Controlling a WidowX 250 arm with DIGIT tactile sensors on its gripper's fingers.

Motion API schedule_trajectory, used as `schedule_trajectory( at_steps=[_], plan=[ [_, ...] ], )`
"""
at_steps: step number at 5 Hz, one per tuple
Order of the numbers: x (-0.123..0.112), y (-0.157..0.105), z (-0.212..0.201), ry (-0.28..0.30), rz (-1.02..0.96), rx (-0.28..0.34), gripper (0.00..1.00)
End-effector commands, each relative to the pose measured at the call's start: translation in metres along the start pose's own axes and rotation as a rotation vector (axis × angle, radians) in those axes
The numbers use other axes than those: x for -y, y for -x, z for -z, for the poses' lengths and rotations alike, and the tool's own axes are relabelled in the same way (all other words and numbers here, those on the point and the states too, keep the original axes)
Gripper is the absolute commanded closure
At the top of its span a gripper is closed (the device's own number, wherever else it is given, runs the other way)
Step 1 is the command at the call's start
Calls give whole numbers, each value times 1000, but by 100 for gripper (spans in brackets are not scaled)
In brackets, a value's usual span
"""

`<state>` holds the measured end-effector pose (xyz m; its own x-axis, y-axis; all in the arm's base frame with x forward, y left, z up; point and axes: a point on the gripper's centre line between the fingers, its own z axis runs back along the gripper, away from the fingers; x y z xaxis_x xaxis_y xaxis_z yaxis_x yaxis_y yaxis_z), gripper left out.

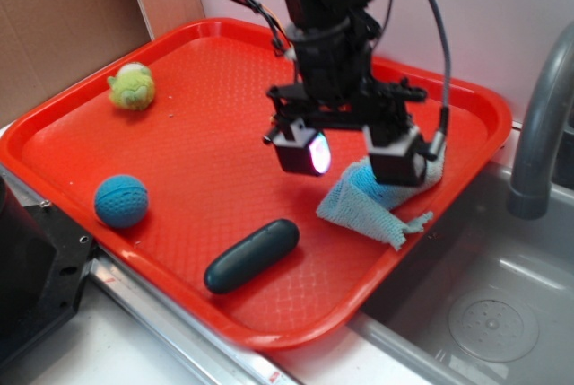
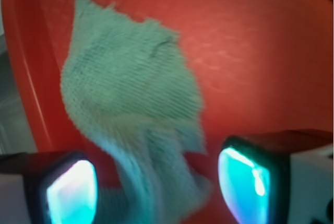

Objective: Grab the blue cloth.

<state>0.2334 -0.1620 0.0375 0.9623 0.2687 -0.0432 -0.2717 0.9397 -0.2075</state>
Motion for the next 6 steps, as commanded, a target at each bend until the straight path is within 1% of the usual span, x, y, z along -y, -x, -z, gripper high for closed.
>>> schedule_trajectory(
  at_steps=[1, 2, 3, 4, 5, 6],
  plan=[
    [2, -6, 16, -55, 35, -54, 20],
    [-6, -7, 5, -104, 63, -75, 100],
    [-13, -6, -30, -175, 84, -59, 100],
    [-39, -6, -87, -205, 46, -13, 100],
    [-59, -7, -132, -223, 39, 49, 100],
    [-66, -7, -168, -212, 52, 118, 100]
  ],
)
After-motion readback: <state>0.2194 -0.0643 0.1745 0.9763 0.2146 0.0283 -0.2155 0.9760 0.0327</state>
